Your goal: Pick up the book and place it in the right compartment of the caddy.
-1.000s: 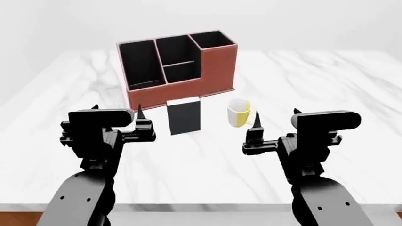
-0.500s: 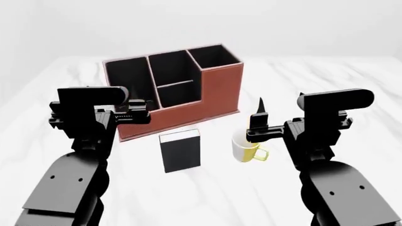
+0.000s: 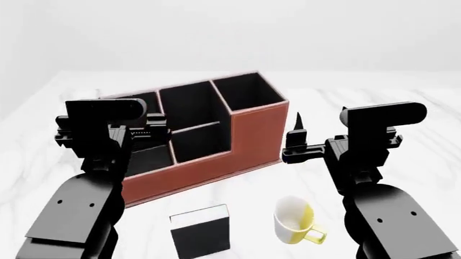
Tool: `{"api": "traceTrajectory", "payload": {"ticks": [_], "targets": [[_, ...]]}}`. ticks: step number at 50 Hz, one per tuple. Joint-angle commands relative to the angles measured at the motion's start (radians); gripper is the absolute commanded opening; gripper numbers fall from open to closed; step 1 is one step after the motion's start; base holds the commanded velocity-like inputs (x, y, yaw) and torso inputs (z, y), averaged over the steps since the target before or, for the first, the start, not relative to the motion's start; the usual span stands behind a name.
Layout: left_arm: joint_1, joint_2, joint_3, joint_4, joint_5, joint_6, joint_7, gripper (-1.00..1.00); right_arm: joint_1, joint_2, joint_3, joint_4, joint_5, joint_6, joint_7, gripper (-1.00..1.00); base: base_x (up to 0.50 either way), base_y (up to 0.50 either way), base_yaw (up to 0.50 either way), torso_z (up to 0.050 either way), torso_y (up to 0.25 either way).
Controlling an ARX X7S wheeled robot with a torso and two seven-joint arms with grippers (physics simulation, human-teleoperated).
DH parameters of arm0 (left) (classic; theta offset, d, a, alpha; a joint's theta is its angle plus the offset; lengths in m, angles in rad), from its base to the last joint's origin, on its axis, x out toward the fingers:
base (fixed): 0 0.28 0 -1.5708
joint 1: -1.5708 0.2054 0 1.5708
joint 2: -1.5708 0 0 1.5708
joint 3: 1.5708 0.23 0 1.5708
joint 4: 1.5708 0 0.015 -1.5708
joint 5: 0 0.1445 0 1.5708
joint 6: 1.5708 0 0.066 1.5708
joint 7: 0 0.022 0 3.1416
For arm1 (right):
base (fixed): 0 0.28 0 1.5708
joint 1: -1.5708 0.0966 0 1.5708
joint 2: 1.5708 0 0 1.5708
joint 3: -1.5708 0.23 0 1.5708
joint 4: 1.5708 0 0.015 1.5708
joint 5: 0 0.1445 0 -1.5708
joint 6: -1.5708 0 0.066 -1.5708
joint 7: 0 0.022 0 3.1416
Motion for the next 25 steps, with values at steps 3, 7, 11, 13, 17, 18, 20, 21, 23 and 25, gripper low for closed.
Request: {"api": "traceTrajectory", "payload": {"ticks": [3,7,11,13,17,18,20,21,23,25], "targets": [[0.001,-0.007,0.000,-0.004,-0.007,0.008,-0.008,1.00,-0.005,0.003,-0.005,0.010,0.006,-0.011,0.002,1.00,0.50,0.00,0.00,0.000,0.003],[0.005,-0.008,0.002,-0.011,-0.008,0.015,-0.011,1.00,-0.008,0.004,-0.007,0.013,0.007,-0.016,0.003,1.00,0.50,0.00,0.00,0.000,0.000],[0.007,-0.010,0.004,-0.009,-0.010,0.015,-0.013,1.00,-0.007,0.005,-0.012,0.015,0.008,-0.016,0.003,1.00,0.50,0.00,0.00,0.000,0.003],[0.007,-0.010,0.005,-0.010,-0.011,0.016,-0.013,1.00,-0.008,0.005,-0.014,0.018,0.008,-0.020,0.004,1.00,0.50,0.00,0.00,0.000,0.000],[0.009,-0.011,0.005,-0.009,-0.013,0.018,-0.016,1.00,-0.008,0.006,-0.015,0.022,0.010,-0.024,0.004,1.00,0.50,0.00,0.00,0.000,0.003],[0.009,-0.012,0.005,-0.008,-0.014,0.017,-0.016,1.00,-0.008,0.007,-0.016,0.023,0.010,-0.024,0.005,1.00,0.50,0.00,0.00,0.000,0.000],[0.010,-0.013,0.004,-0.009,-0.016,0.018,-0.018,1.00,-0.010,0.006,-0.014,0.023,0.012,-0.025,0.005,1.00,0.50,0.00,0.00,0.000,0.000],[0.010,-0.013,0.004,-0.009,-0.016,0.018,-0.018,1.00,-0.014,0.005,-0.010,0.022,0.017,-0.037,-0.001,1.00,0.50,0.00,0.00,0.000,0.000],[0.010,-0.014,0.004,-0.008,-0.017,0.018,-0.019,1.00,-0.014,0.005,-0.009,0.026,0.021,-0.029,-0.001,1.00,0.22,0.00,0.00,0.000,0.005],[0.010,-0.015,0.005,-0.008,-0.018,0.019,-0.020,1.00,-0.014,0.008,-0.014,0.027,0.019,-0.031,-0.001,1.00,0.00,0.00,0.00,0.000,0.005]]}}
